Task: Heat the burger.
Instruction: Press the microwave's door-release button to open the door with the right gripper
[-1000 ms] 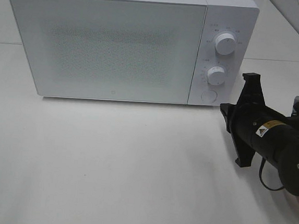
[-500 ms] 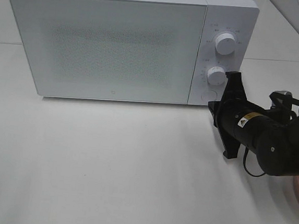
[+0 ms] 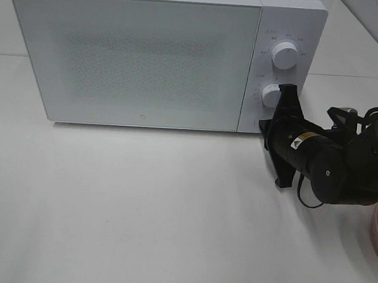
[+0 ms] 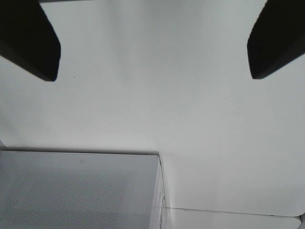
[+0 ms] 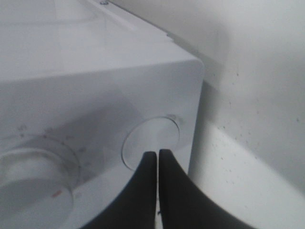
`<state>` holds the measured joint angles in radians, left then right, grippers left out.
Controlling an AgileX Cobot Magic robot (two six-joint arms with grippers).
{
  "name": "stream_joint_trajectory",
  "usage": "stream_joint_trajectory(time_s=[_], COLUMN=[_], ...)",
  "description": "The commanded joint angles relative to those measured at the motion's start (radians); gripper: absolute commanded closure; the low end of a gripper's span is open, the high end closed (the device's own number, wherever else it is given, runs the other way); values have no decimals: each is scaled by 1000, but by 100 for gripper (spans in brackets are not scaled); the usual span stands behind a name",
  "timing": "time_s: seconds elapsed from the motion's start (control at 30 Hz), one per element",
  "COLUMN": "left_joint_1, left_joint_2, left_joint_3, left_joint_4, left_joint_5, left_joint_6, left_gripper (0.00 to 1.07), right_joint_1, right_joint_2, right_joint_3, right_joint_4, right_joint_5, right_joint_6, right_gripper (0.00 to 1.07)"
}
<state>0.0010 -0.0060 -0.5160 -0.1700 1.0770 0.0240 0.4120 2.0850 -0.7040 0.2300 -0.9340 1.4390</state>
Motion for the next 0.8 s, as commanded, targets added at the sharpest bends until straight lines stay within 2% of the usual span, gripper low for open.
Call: stream_joint_trajectory(time_s=[0.03,0.37,0.8], left_joint_1=[2,2,2], left_joint_2=[-16,-16,-16], left_joint_3=[2,2,2], left_joint_4=[-1,-1,-1], left_joint_5=[-13,-13,-13], left_joint_6=[0,0,0], left_gripper=[6,6,6], right_joint_1=[-20,-30,-30], right_joint_2=[-2,-2,-2], right_joint_3=[-23,-52,-66], right_joint_4=[-11,12,72], right_joint_5=[10,-8,-220], right_joint_6=[-23,-52,-85], right_gripper=[107,107,107])
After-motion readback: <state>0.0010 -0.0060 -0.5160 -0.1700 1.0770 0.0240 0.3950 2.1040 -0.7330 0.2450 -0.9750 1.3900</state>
